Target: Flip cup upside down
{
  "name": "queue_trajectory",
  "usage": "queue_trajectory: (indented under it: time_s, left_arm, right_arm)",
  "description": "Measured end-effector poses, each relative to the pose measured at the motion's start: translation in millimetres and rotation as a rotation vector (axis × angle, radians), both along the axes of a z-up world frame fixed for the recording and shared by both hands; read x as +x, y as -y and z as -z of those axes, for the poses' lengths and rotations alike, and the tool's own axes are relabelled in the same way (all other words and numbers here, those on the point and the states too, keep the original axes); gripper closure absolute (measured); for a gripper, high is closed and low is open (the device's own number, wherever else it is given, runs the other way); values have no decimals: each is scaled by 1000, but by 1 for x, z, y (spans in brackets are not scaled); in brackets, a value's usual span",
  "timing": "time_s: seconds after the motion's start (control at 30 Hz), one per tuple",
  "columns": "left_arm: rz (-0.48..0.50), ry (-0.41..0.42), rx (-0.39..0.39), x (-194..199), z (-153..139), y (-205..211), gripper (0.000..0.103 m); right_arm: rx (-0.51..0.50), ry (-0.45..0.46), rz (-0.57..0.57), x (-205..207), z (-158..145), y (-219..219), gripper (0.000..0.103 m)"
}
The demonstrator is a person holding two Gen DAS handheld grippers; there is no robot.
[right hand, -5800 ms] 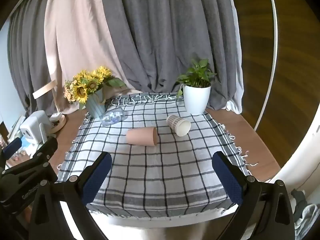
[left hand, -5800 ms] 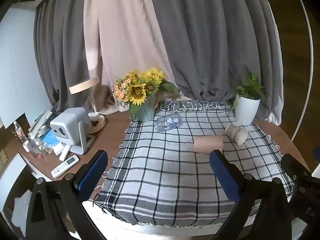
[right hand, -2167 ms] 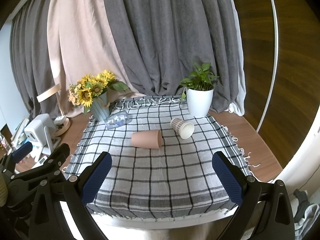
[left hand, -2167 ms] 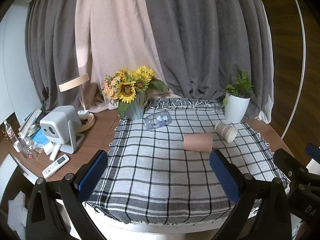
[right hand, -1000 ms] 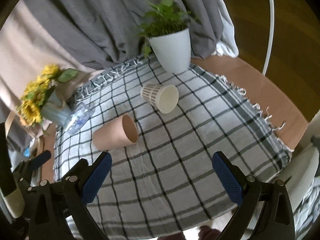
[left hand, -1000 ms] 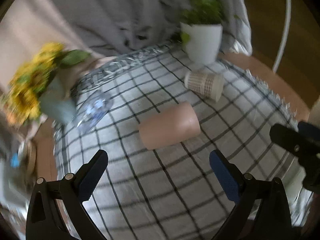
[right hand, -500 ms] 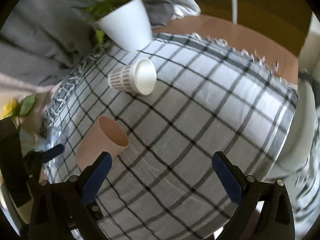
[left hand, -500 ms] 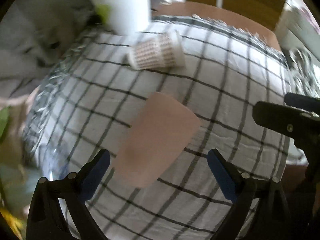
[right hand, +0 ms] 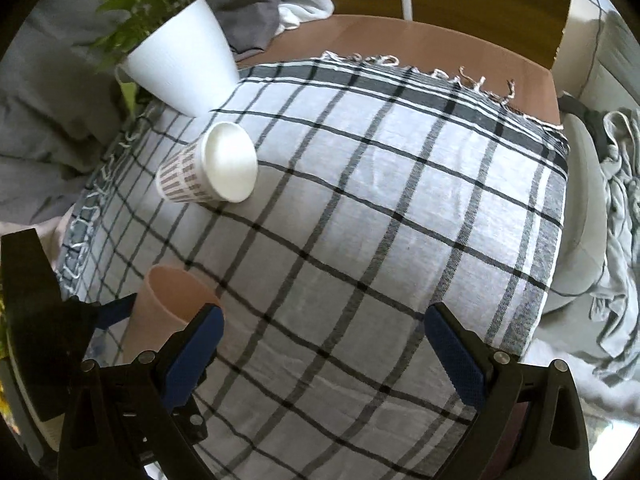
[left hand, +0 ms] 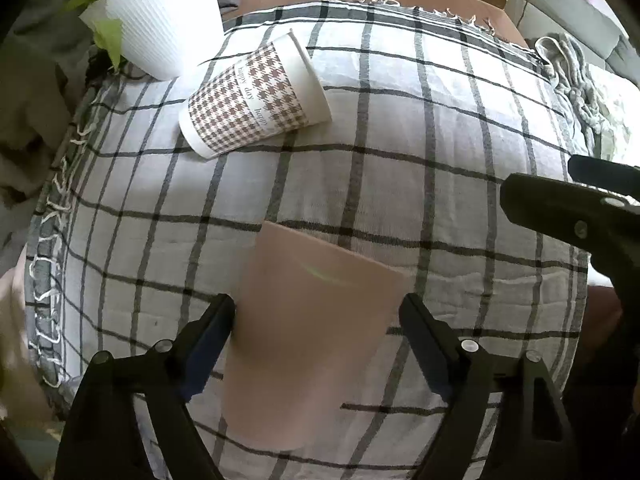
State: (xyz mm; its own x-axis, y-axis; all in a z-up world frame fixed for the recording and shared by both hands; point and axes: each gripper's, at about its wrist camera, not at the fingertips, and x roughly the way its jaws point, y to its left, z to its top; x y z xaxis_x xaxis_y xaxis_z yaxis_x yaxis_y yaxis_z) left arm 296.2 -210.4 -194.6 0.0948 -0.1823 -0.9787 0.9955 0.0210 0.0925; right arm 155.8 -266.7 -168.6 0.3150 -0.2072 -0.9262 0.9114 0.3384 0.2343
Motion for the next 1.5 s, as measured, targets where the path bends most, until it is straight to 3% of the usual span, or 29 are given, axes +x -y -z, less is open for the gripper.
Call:
queue_trajectory:
  time_s: [0.2, 0.37, 0.53, 0.9, 1.23, 1.43, 1.5]
  left_arm:
    - [-29, 5, -12, 6, 8, 3, 20]
    - [-141, 8, -12, 13, 10, 2, 25]
    - [-353, -128, 3, 27, 4, -2, 26]
    - [-748, -208, 63, 22, -10, -20, 27]
    - [-929, -355, 130, -6, -18, -23, 29]
    - [-1040, -554, 181, -31, -10, -34, 31]
    - [-1053, -547, 190, -33, -7, -30, 31]
  right_arm:
    - [1, -17, 27, -4, 3, 5, 2]
    - [-18, -20, 7, -7, 2, 6, 2]
    - [7, -2, -19, -11, 4, 12, 2]
    - [14, 38, -192, -12, -2, 52, 2]
    - [39, 102, -370, -8, -19, 78, 2]
    - [80, 131, -426, -3, -28, 89, 2]
    - [91, 140, -438, -3, -31, 92, 2]
